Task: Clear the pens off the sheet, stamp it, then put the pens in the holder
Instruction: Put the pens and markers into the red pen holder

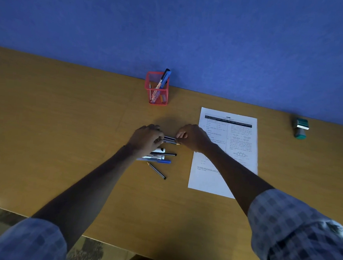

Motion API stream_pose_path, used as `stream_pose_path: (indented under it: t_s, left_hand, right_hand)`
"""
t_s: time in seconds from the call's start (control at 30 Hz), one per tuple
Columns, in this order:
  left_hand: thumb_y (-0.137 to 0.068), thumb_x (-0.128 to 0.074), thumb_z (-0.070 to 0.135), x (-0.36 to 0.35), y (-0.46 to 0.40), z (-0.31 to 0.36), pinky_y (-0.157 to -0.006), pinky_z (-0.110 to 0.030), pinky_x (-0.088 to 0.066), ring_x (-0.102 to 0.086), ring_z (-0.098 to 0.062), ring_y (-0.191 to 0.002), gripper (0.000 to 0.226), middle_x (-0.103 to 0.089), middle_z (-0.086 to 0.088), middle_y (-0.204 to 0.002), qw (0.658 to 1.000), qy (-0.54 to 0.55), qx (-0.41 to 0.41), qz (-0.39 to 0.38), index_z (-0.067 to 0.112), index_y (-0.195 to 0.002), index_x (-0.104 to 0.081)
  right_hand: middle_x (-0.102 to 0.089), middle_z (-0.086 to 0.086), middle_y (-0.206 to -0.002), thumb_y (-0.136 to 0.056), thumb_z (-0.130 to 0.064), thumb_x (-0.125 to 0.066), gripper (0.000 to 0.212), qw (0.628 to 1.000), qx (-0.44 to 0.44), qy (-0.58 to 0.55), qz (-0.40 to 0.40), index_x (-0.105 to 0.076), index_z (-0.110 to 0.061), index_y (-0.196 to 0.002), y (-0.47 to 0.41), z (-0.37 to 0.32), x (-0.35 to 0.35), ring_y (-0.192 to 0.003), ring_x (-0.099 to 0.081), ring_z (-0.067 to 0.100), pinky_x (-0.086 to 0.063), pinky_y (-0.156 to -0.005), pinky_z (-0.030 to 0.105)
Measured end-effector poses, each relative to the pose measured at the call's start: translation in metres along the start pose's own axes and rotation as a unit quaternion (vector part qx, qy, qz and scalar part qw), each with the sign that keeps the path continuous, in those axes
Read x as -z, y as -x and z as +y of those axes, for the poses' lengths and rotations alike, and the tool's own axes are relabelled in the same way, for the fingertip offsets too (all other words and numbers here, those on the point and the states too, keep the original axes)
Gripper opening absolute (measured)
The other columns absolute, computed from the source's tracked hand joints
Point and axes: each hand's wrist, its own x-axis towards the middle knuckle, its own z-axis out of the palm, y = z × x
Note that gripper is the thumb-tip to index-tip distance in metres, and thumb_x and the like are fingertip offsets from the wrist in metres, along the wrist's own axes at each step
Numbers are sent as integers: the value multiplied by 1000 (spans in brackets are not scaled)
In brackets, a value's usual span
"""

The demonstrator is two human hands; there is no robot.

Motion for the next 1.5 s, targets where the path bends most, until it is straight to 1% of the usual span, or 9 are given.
stream_pose_path:
  t_s: [0.3, 0.5, 0.73, 0.87, 0.93, 1.1, 1.27, 1.37, 1.5]
  left_hand:
    - [-92, -63, 15, 13, 11, -26, -67, -31, -45, -60, -23, -83, 10, -67, -5, -93, 996, 67, 33, 41, 9, -98, -67]
    - [-94, -54, 8, 18, 7, -33, -68, -38, -50, -63, -29, -83, 31, -69, -11, -102, 989, 103, 46, 93, 8, -125, -60]
    - [-89, -45, 6, 29, -6, -32, -67, -40, -51, -64, -34, -79, 29, -67, -18, -86, 953, 228, 120, 158, 7, -109, -67]
    - [-90, -50, 3, 34, -13, -32, -68, -28, -49, -62, -10, -72, 28, -66, -3, -80, 933, 270, 168, 170, 11, -111, -68]
    - [-91, -52, 2, 36, -17, -31, -70, -29, -51, -63, -11, -75, 24, -68, -5, -85, 924, 284, 183, 179, 9, -109, -67]
    - [-94, -56, 6, 45, -27, -30, -79, -34, -53, -67, -22, -89, 12, -69, -14, -95, 900, 323, 199, 215, 1, -102, -62]
    - [-93, -58, 8, 63, -46, -31, -82, -20, -49, -63, -18, -96, 17, -67, -10, -102, 886, 339, 181, 260, -3, -105, -64]
    - [-90, -61, 6, 77, -62, -32, -73, -6, -44, -60, -14, -87, 8, -64, -4, -90, 873, 343, 167, 304, 2, -95, -66]
    - [-86, -63, 3, 91, -84, -32, -69, -15, -47, -61, -3, -69, 6, -64, 2, -75, 856, 373, 157, 322, 1, -91, -67]
  right_hand:
    - [-72, 1, -98, -85, -23, -71, 16, 995, 46, 93, -6, -71, -15, -100, 4, -7, 1, -88, -67, 17, -56, -80, 34]
    - [-71, 2, -94, -86, -23, -69, 15, 991, 48, 119, -27, -69, -14, -97, 4, -8, 2, -85, -65, 17, -57, -80, 37]
    - [-70, 4, -95, -84, -25, -71, 19, 988, 37, 137, -56, -66, -13, -97, -2, -13, 4, -85, -65, 20, -51, -74, 32]
    - [-72, 4, -98, -86, -22, -70, 18, 986, 47, 146, -61, -69, -12, -101, -4, -16, 5, -89, -66, 21, -54, -81, 33]
    - [-72, 4, -99, -86, -21, -69, 16, 986, 51, 150, -57, -70, -12, -100, -6, -15, 5, -90, -65, 20, -54, -81, 33]
    - [-72, 4, -93, -86, -18, -68, 12, 997, 38, 60, -43, -72, -13, -95, -11, -11, 8, -85, -68, 19, -52, -75, 28]
    - [-73, 10, -93, -84, -9, -70, 13, 995, 36, -82, 50, -73, -5, -96, -24, -21, 24, -80, -66, 17, -50, -69, 22]
    - [-73, 11, -84, -82, -4, -68, 7, 984, 36, -133, 110, -73, -4, -85, -35, -36, 39, -73, -66, 20, -48, -66, 25]
    - [-71, 9, -71, -79, -7, -69, 7, 966, 8, -187, 181, -71, -3, -73, -52, -56, 54, -65, -60, 13, -41, -63, 25]
